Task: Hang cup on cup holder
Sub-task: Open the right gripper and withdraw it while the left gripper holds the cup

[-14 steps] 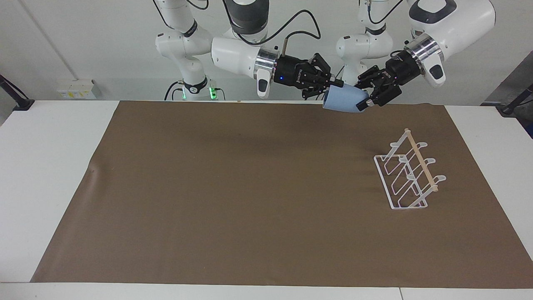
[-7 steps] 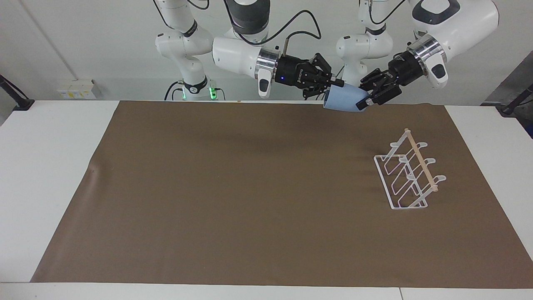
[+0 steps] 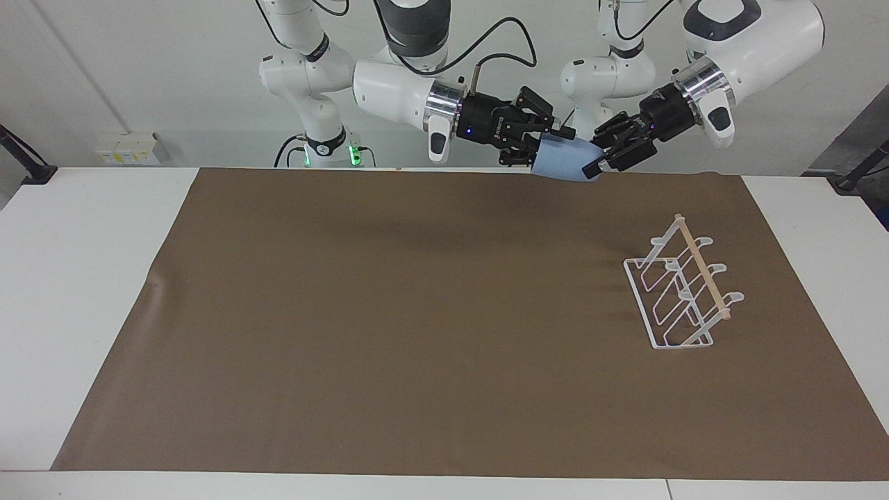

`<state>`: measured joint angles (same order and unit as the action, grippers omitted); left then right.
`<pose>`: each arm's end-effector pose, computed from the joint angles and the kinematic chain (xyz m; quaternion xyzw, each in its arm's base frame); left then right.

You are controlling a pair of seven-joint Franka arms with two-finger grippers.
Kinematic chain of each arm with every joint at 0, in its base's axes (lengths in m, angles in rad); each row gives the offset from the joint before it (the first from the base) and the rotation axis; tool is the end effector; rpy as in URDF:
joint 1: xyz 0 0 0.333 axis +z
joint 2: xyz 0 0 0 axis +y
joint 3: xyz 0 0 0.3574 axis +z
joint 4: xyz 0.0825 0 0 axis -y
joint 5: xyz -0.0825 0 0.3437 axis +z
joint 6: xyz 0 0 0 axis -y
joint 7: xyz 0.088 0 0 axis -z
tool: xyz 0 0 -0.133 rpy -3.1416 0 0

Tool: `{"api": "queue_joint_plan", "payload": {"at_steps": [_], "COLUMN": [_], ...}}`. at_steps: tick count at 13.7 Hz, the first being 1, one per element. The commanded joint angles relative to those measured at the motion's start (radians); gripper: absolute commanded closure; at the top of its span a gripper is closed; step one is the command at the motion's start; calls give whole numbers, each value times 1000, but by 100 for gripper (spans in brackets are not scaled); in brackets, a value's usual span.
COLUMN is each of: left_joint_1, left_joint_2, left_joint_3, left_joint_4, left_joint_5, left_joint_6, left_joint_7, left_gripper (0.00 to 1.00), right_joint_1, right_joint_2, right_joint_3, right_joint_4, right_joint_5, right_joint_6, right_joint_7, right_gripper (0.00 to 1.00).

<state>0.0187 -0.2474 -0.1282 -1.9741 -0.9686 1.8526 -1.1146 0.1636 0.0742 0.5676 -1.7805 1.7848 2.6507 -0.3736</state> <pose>0.4438 -0.1426 0.6475 0.7307 0.5185 -0.2062 0.3933 0.4721 0.3872 0.6250 -0.7389 0.1229 -0.1234 0.6509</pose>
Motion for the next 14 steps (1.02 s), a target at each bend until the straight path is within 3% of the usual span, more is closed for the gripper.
{"api": "queue_joint_plan", "payload": {"at_steps": [1, 5, 9, 14], "left_joint_1": [3, -3, -6, -26], "left_joint_2": [-3, -1, 0, 16], "left_joint_3": [5, 4, 4, 2], "left_joint_4": [12, 41, 57, 48], "left_joint_5": [63, 201, 446, 830], "left_joint_6": [-15, -7, 3, 132], "left_joint_7": [15, 10, 25, 64], "left_gripper": [100, 100, 100, 100], "right_joint_1": [-6, -7, -19, -29], "right_joint_2": [-7, -7, 4, 12], "right_joint_3": [11, 8, -5, -32], "right_joint_4": [7, 7, 7, 7], "right_joint_5": [10, -54, -515, -931], "right_joint_6": [20, 21, 17, -41], "right_joint_7": [15, 4, 10, 8], "right_gripper": [0, 0, 0, 0]}}
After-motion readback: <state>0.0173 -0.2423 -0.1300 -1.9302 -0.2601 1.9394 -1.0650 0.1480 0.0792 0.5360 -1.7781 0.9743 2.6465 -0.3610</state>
